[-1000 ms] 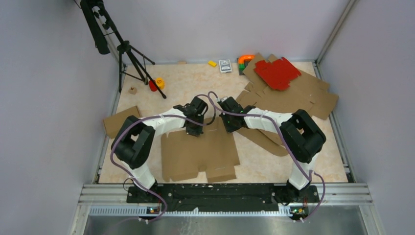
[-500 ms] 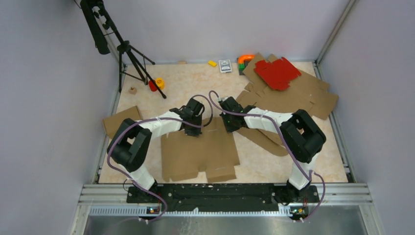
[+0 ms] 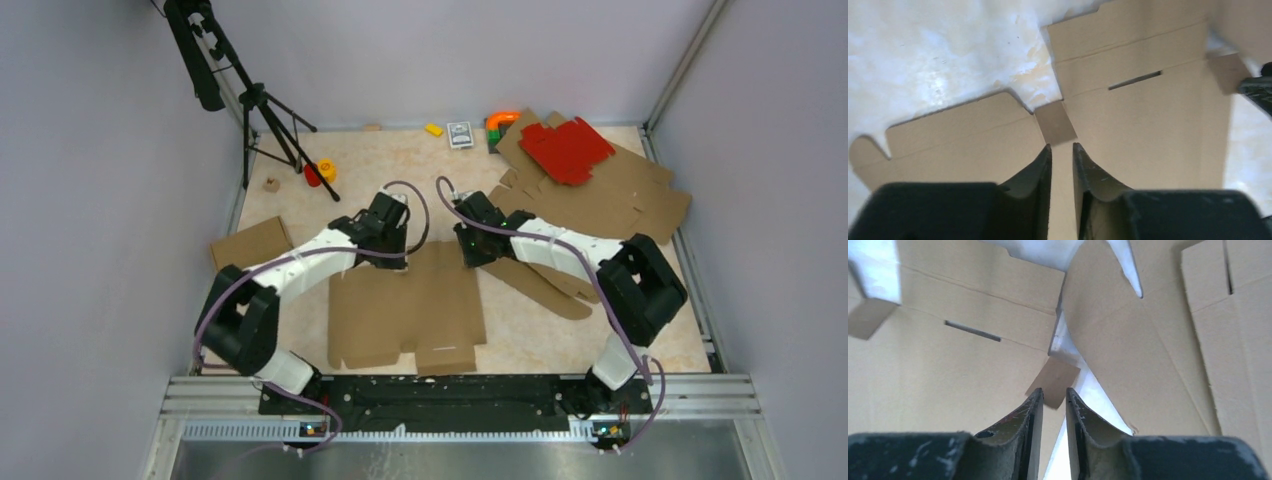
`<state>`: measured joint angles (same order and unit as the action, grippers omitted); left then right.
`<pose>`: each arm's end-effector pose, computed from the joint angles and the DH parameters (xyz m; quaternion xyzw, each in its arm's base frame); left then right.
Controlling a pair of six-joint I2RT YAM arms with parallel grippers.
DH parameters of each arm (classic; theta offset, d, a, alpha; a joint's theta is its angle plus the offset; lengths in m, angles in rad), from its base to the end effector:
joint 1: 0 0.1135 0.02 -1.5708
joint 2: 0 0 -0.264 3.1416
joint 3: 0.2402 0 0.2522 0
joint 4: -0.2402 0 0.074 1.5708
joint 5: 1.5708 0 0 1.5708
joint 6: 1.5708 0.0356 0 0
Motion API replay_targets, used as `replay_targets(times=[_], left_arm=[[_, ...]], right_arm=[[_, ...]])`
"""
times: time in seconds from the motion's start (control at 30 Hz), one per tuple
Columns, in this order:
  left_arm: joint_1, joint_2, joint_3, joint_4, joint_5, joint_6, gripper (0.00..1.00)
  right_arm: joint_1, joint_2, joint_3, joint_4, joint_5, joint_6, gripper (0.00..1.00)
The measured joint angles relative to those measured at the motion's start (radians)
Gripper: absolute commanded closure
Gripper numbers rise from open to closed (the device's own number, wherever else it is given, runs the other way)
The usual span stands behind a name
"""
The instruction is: Fold the paper box
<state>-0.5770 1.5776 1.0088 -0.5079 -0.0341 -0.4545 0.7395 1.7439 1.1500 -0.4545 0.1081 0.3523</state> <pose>0.2625 -0.1694 0.1996 0.0552 0.9679 -0.1062 0.2209 0.2661 0.2375 0.1914 -0.1719 0.9493 0.0893 0.2475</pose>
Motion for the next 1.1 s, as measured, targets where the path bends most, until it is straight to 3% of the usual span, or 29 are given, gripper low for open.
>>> replay_targets(times=[0.07,0.3,0.37,0.5,0.7,1.1], left_arm=[[0.002,-0.08,0.0,-0.011,-0.009,0.005,0.56],[0.04,-0.366,-0.054,-0.066,-0.056,-0.011,0.25],[0.076,-0.445,-0.111,-0.09,-0.065,-0.029,0.14],[0.132,-0.637,-0.265,-0.149,-0.102,-0.108,0.02],[0.149,-0.859,-0.415,-0.174,-0.182,-0.291,0.01],[0.251,-0.837,-0.537,-0.181,-0.27,-0.498,0.02]], right_arm=[[0.0,-0.045,-0.004,-0.002,-0.001,0.01,0.61],[-0.003,-0.234,-0.103,0.011,-0.034,0.044,0.28],[-0.009,-0.286,-0.164,0.019,-0.056,0.053,0.25],[-0.058,-0.386,-0.304,0.034,-0.129,0.082,0.25],[-0.122,-0.426,-0.418,0.089,-0.23,0.124,0.28],[-0.122,-0.309,-0.439,0.247,-0.344,0.195,0.39]])
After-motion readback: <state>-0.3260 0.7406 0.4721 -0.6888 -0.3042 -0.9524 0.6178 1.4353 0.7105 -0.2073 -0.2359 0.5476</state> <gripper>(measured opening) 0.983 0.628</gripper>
